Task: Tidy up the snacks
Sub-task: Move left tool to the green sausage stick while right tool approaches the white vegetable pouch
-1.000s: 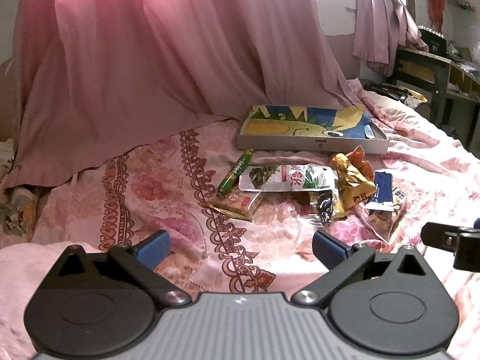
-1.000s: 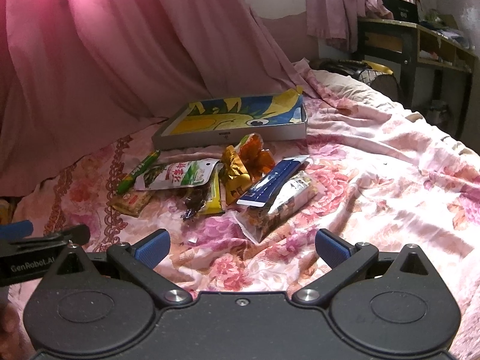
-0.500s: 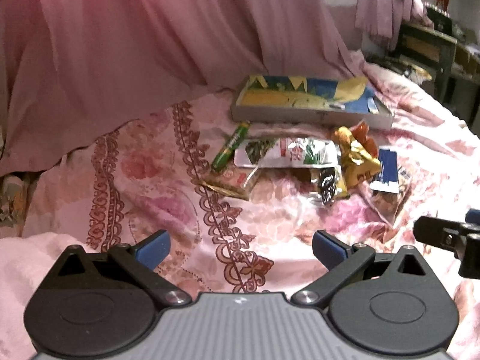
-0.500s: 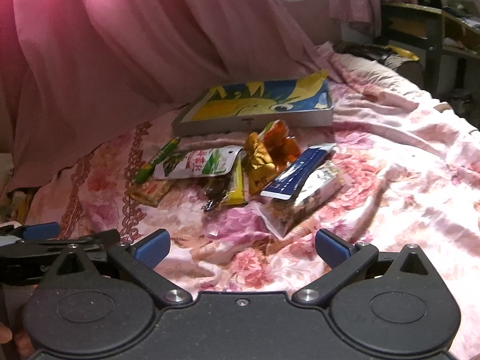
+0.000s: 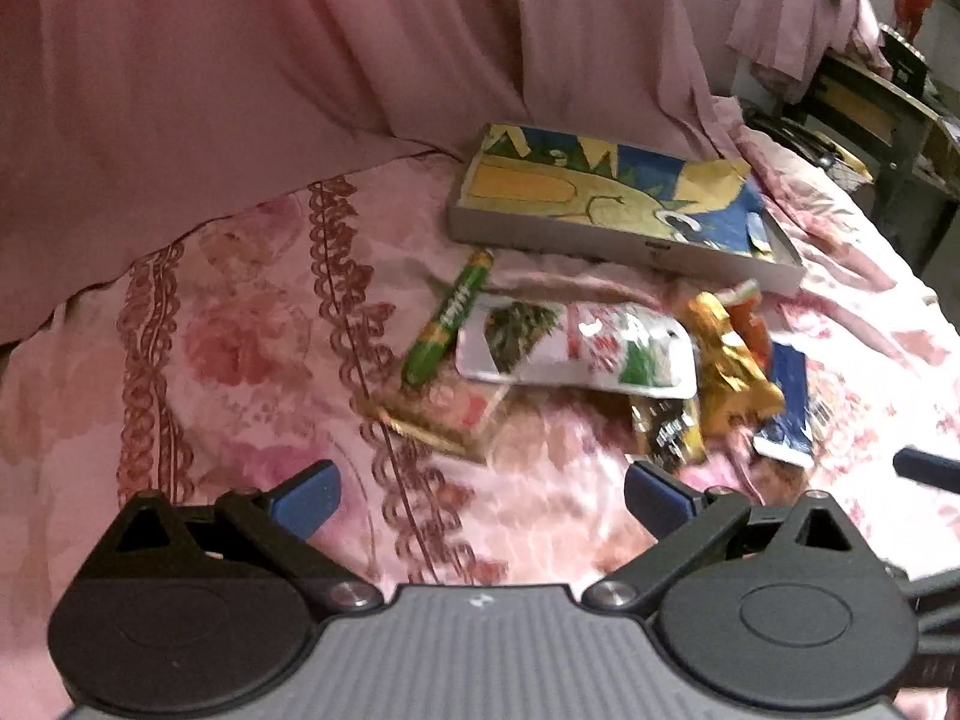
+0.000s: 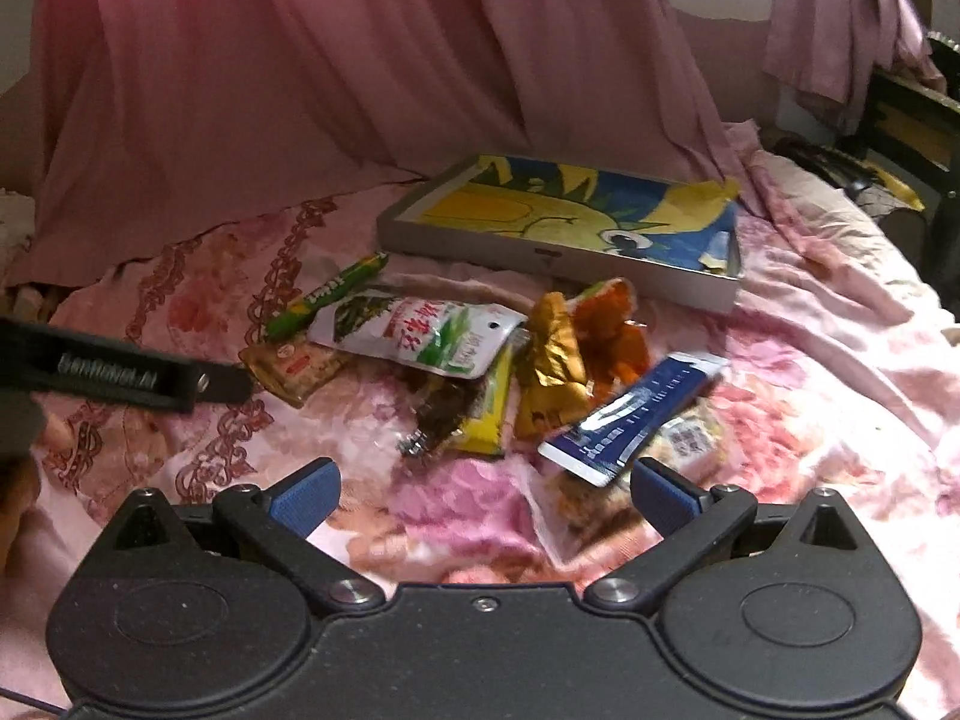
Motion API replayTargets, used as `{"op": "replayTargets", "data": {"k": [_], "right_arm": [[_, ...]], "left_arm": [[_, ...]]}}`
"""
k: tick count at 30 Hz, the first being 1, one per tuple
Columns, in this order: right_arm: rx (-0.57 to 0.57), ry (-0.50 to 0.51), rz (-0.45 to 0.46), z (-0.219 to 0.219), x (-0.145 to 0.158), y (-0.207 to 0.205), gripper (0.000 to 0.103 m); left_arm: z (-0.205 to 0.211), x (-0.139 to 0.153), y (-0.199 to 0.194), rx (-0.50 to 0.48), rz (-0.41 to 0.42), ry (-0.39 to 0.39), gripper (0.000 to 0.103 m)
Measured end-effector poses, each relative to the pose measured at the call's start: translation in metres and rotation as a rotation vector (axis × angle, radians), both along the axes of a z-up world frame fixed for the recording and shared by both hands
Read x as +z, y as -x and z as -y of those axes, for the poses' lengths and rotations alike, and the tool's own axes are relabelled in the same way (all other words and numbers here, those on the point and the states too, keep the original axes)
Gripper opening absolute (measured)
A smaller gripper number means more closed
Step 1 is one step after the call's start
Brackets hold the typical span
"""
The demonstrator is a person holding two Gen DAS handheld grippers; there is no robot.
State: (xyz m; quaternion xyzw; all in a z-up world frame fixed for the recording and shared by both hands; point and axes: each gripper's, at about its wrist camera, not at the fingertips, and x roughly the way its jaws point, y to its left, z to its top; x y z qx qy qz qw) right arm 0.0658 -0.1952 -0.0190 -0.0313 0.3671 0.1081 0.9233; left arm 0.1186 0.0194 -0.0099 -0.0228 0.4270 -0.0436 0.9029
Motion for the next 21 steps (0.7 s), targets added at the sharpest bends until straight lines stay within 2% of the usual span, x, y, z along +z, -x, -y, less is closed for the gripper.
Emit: {"op": "replayTargets", "data": {"k": [6,12,16,21], "right_arm": [[0.025,-0.069,-0.016,-0.007,-0.014,-0.024,0.102],[0.074,-0.084,-0.026,-0.012,-0.023,-0.047,0.102],[0.131,-0.054,-0.008,-0.02,-0.026,-0.067,0.102],[0.26,0.012,0.062,-0.036,-0.026,-0.09,0.102]], "left_arm": [[-0.005,-0.004,-0.043,-0.022,-0.008,-0.059,0.103],[-0.022,-0.016,-0.086,-0.051,-0.053,-0.04,0.103],[-0.032,-0.02,-0.095,0.014,-0.025,-0.046,0.103],[-0.037,-0.03,-0.109,-0.004,-0.044,-0.055,0.103]]}}
